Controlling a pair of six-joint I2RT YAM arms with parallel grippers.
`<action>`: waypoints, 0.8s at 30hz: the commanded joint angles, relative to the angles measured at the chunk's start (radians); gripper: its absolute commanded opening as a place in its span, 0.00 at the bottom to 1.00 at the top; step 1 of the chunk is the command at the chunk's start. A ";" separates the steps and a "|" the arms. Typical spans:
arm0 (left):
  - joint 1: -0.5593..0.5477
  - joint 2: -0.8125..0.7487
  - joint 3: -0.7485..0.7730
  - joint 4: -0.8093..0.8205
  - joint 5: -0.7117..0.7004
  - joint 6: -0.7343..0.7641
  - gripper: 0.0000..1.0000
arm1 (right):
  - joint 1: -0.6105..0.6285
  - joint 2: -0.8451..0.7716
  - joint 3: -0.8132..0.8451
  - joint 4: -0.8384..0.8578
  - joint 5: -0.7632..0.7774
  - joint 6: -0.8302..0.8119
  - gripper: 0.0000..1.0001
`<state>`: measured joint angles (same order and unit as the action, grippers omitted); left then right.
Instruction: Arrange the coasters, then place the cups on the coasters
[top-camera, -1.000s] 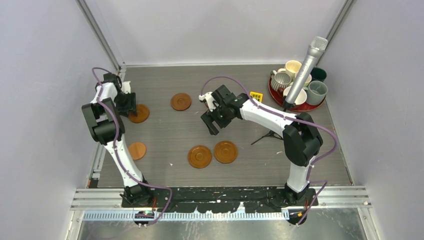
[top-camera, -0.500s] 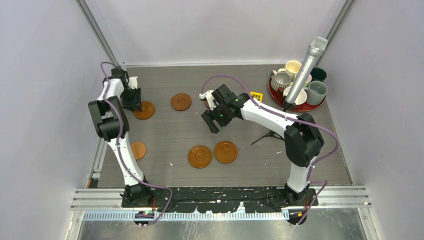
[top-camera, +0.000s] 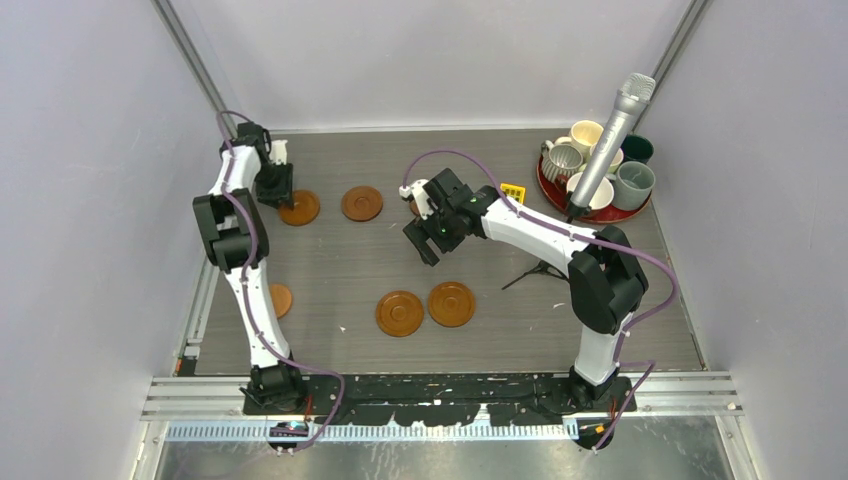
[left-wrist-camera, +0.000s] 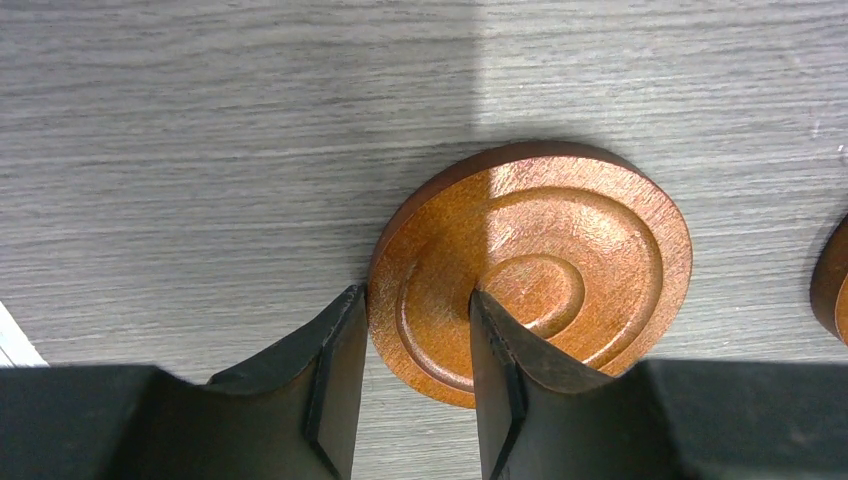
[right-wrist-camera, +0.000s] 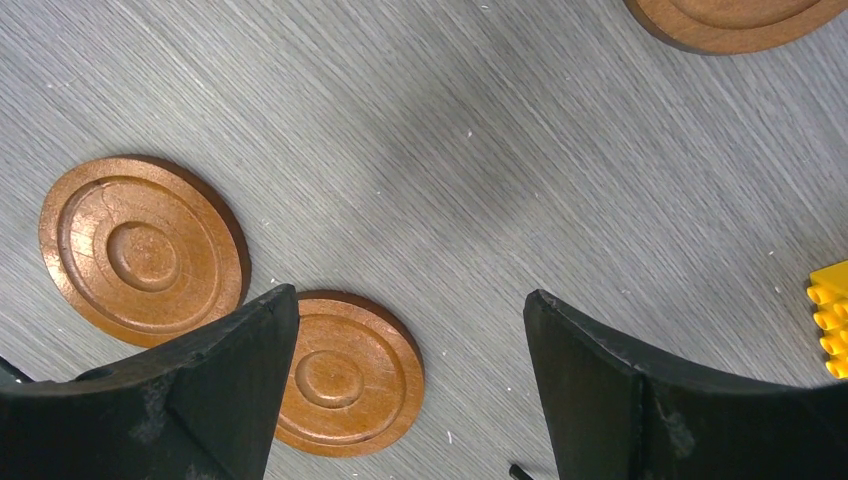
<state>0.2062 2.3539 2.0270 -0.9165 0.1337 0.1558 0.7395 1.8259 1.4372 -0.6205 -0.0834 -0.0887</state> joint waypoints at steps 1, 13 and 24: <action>-0.006 0.050 0.042 0.012 -0.052 -0.011 0.39 | -0.001 -0.025 0.038 0.030 0.017 -0.005 0.87; -0.005 0.084 0.125 -0.010 -0.099 -0.005 0.40 | -0.001 -0.015 0.055 0.024 0.014 -0.005 0.87; -0.005 0.038 0.212 -0.082 -0.036 -0.012 0.62 | -0.001 -0.009 0.089 0.023 0.009 -0.005 0.87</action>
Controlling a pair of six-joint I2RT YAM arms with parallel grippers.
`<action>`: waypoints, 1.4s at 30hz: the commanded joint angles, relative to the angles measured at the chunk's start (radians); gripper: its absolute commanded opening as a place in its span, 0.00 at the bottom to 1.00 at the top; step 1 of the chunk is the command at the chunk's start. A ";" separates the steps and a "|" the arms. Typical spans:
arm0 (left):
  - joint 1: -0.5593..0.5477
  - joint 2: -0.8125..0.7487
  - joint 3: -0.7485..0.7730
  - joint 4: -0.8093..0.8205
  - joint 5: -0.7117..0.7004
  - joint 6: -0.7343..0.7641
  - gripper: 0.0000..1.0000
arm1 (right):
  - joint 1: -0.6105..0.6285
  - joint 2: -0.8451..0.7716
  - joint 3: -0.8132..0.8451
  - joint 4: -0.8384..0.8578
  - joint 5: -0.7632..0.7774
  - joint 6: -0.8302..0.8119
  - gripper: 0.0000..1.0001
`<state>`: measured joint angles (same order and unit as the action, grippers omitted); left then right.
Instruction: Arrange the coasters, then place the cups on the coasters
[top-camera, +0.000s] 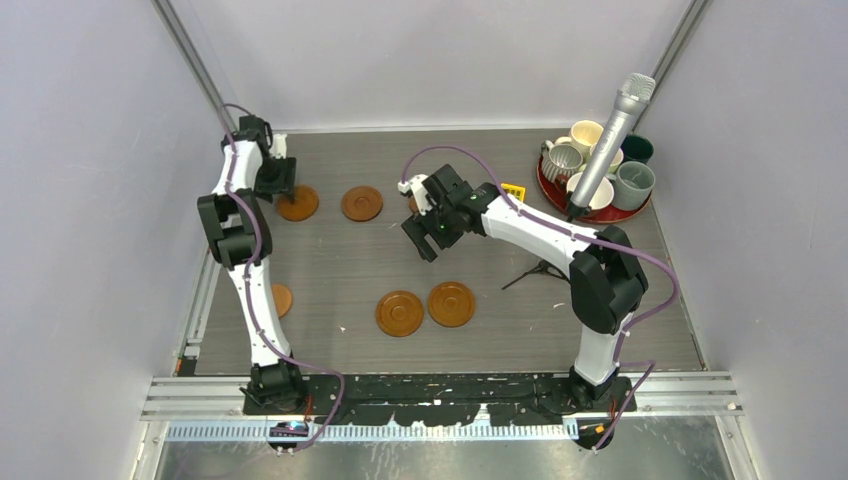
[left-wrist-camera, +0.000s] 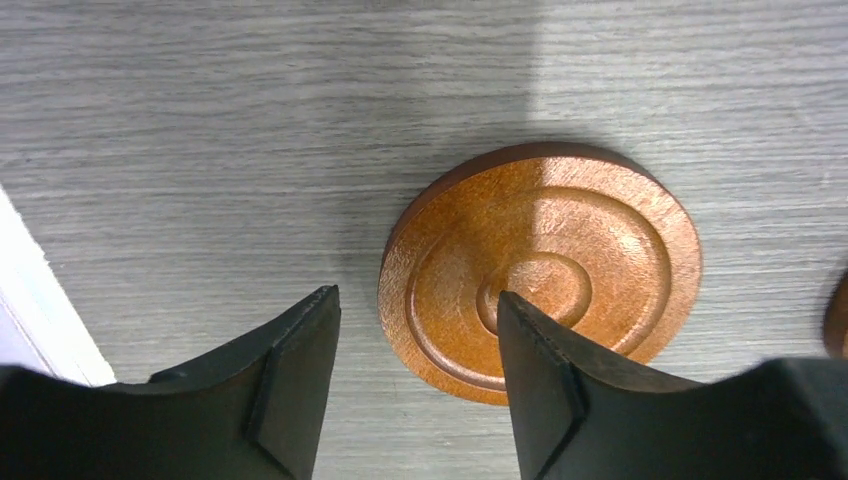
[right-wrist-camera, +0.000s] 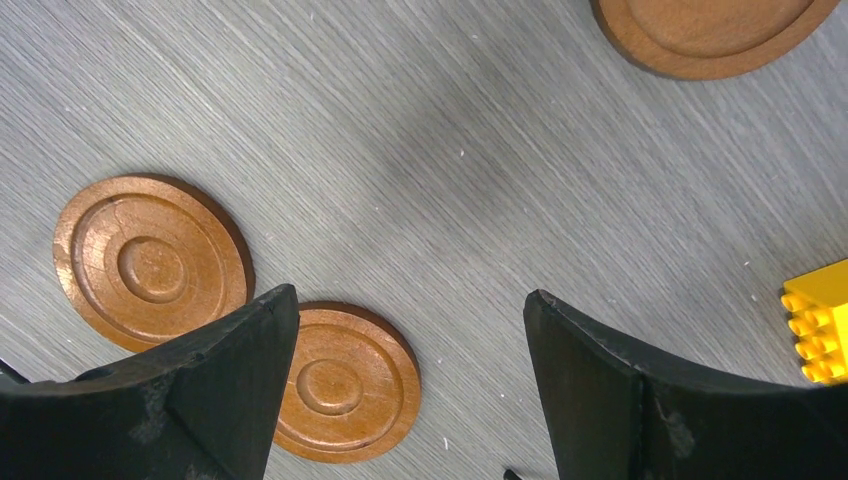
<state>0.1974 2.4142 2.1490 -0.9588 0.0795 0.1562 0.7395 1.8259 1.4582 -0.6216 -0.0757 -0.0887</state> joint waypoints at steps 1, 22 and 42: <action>0.004 -0.034 0.112 -0.053 0.033 -0.014 0.66 | 0.000 -0.007 0.079 0.024 -0.002 -0.006 0.87; -0.004 -0.911 -0.702 0.028 0.550 0.199 0.82 | -0.001 -0.253 -0.162 -0.102 -0.086 -0.176 0.87; -0.564 -1.328 -1.402 0.346 0.310 0.180 0.88 | -0.010 -0.321 -0.449 0.048 -0.050 -0.132 0.84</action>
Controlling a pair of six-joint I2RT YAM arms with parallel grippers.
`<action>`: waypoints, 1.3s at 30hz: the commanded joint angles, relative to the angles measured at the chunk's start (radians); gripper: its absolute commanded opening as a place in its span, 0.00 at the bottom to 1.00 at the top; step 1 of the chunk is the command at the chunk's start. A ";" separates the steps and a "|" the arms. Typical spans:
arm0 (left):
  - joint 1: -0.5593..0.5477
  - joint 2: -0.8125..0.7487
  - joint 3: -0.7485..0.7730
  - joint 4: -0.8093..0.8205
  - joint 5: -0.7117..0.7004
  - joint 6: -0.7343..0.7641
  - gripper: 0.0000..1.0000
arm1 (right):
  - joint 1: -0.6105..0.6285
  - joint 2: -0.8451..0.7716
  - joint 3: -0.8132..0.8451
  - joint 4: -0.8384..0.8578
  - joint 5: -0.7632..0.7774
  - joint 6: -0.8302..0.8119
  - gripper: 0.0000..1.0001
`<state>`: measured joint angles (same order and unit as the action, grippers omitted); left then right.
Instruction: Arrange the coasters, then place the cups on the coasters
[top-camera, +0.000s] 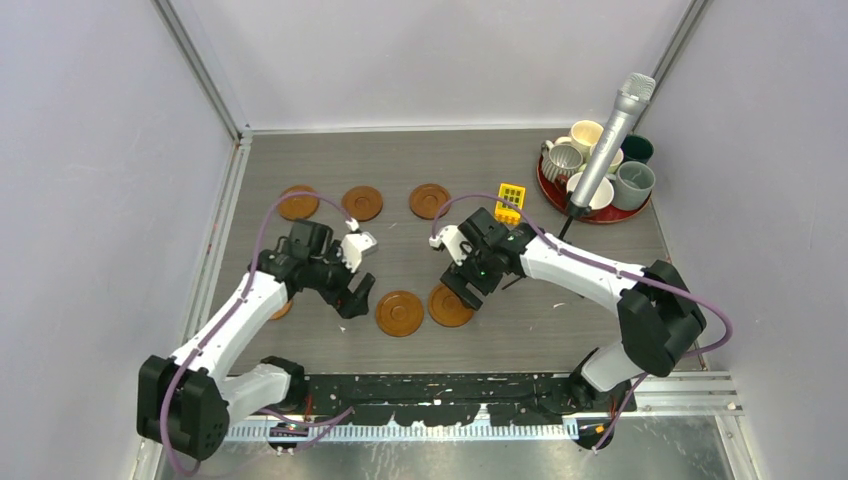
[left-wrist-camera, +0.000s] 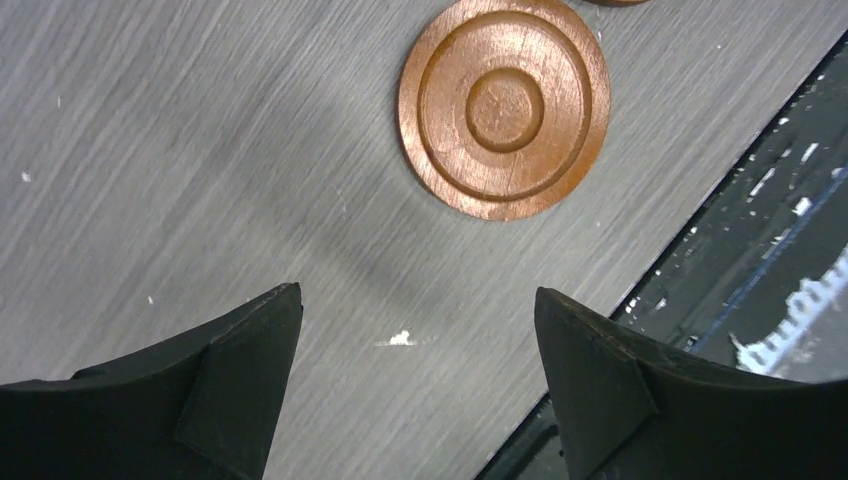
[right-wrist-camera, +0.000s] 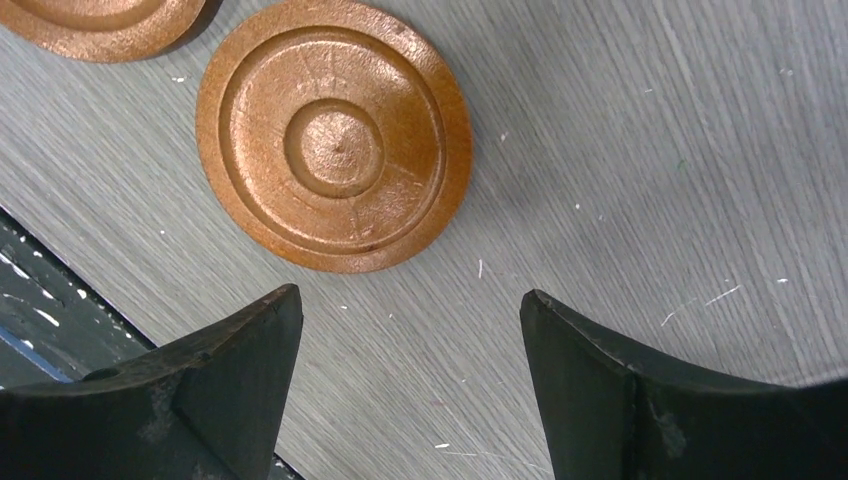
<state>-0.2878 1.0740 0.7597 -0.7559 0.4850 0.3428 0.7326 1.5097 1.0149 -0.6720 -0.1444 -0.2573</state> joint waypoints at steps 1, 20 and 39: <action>-0.105 0.020 -0.016 0.156 -0.115 0.007 0.90 | -0.003 0.000 -0.005 0.110 0.022 0.045 0.84; -0.410 0.268 -0.044 0.449 -0.240 0.127 0.84 | 0.050 0.120 -0.033 0.218 0.112 0.101 0.79; -0.355 0.297 -0.094 0.418 -0.310 0.242 0.57 | 0.058 0.152 -0.070 0.221 0.205 0.123 0.70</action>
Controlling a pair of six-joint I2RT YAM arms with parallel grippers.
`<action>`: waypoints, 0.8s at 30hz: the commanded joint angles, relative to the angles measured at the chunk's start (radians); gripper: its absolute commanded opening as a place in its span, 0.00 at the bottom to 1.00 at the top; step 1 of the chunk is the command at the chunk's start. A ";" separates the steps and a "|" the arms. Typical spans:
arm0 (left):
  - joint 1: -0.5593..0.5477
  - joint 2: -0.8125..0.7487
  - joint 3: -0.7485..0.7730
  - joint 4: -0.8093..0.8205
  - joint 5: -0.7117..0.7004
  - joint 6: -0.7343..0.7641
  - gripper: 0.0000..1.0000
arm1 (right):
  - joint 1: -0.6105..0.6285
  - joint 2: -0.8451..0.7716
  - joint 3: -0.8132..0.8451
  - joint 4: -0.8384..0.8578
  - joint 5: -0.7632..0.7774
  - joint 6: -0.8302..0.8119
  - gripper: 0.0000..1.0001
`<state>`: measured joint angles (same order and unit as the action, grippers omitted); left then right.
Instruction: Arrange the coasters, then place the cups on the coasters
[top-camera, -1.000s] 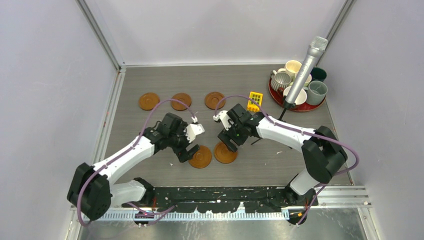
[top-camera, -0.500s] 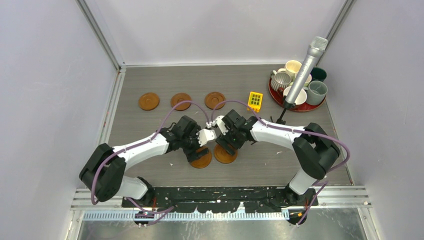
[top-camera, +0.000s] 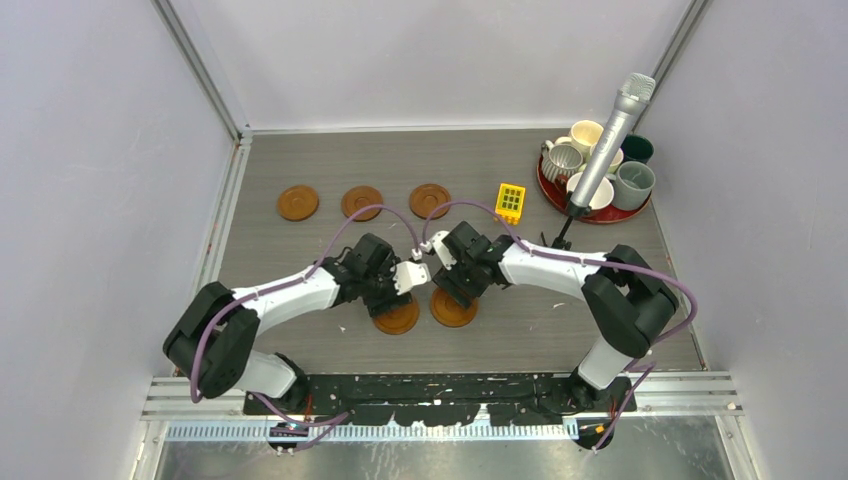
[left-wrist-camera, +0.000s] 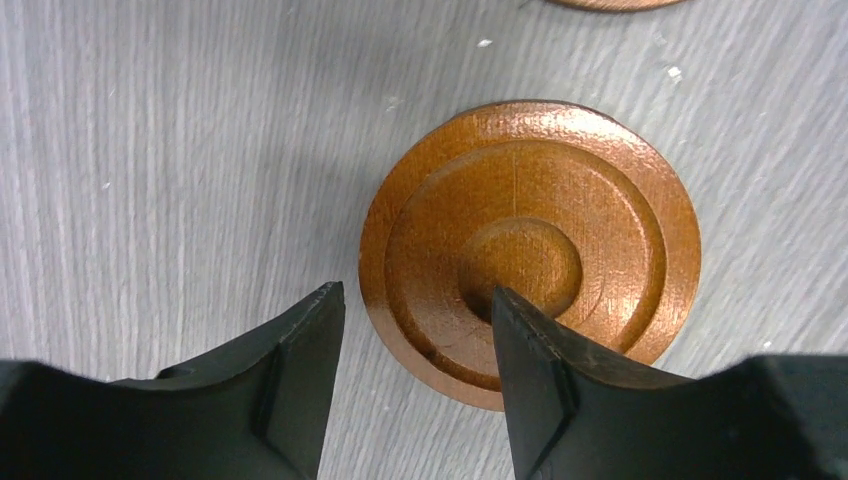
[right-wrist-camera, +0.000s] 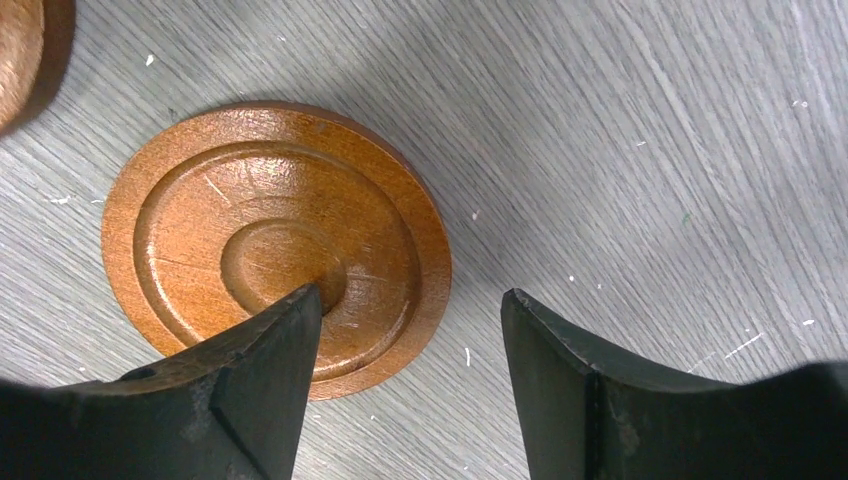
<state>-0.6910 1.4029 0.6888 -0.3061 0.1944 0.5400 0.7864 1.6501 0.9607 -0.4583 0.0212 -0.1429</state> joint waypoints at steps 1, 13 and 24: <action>0.067 -0.042 -0.029 -0.037 -0.014 0.049 0.56 | 0.005 0.014 -0.018 0.007 0.037 0.011 0.69; 0.293 -0.045 0.003 -0.102 0.043 0.052 0.48 | 0.016 0.086 0.053 0.014 0.051 0.030 0.59; 0.418 0.018 0.088 -0.116 0.076 0.036 0.46 | 0.017 0.206 0.197 0.012 0.065 0.074 0.56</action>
<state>-0.2970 1.4097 0.7300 -0.4110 0.2379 0.5808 0.8078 1.7794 1.1122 -0.5358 0.0227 -0.0986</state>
